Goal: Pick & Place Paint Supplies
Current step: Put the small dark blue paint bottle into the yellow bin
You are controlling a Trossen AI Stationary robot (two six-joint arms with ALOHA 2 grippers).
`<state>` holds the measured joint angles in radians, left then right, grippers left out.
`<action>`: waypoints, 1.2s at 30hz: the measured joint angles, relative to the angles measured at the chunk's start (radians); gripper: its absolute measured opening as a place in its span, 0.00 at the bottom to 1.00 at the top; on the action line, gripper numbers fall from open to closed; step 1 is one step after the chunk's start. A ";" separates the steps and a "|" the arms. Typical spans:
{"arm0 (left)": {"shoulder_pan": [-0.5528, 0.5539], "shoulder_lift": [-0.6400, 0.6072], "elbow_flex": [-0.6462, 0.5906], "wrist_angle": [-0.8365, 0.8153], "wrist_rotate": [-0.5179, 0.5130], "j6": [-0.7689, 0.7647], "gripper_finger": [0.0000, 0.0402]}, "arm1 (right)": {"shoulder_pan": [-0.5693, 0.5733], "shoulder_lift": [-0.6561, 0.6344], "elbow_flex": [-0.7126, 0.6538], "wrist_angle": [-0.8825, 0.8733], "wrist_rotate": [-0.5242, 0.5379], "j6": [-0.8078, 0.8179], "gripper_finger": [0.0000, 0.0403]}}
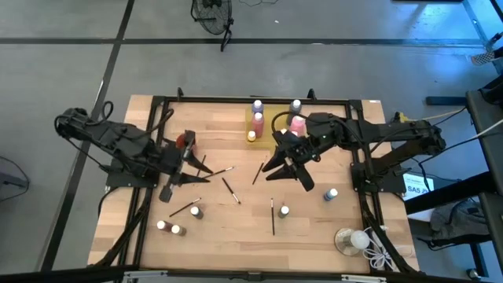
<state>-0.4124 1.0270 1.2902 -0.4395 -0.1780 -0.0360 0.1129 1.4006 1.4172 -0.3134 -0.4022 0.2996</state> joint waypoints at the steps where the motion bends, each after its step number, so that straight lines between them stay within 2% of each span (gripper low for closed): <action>1: -0.005 0.011 0.009 0.004 -0.015 0.000 0.24 | 0.005 0.000 0.000 0.000 0.002 0.000 0.35; 4: -0.012 0.026 0.014 0.002 0.006 0.000 0.24 | 0.026 0.000 0.000 0.000 0.002 0.000 0.35; 12: -0.011 0.026 0.013 -0.006 0.193 -0.028 0.25 | 0.092 0.000 0.000 -0.001 0.009 -0.021 0.35; 17: -0.011 0.026 0.013 -0.008 0.182 -0.082 0.35 | 0.126 0.000 0.000 0.004 0.027 -0.027 0.35; 22: -0.012 0.026 0.013 -0.018 0.179 -0.092 0.54 | 0.166 0.000 0.000 0.005 0.131 -0.014 0.35; 27: -0.011 0.018 0.012 -0.135 0.181 -0.177 0.68 | 0.200 0.000 0.000 0.008 0.240 -0.007 0.35; 32: -0.034 0.013 0.012 -0.239 0.273 -0.300 0.70 | 0.222 0.013 0.000 0.023 0.351 0.025 0.35; 36: -0.084 0.019 0.011 -0.322 0.286 -0.328 0.70 | 0.224 0.045 0.000 0.071 0.376 0.083 0.35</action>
<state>-0.4968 1.0462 1.3015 -0.7611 0.1084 -0.3641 0.3367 1.4459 1.4174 -0.2426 -0.0257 0.3828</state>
